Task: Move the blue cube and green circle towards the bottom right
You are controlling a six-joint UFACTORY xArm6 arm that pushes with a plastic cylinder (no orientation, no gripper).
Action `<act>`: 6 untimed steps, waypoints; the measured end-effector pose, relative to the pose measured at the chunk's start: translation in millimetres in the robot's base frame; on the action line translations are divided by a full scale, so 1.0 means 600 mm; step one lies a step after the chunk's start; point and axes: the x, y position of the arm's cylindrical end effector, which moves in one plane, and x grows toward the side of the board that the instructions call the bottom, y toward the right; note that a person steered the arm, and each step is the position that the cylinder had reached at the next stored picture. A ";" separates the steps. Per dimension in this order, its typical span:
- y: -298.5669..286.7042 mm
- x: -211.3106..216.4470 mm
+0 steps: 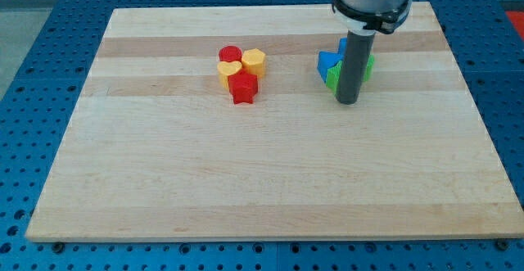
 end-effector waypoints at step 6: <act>0.100 -0.237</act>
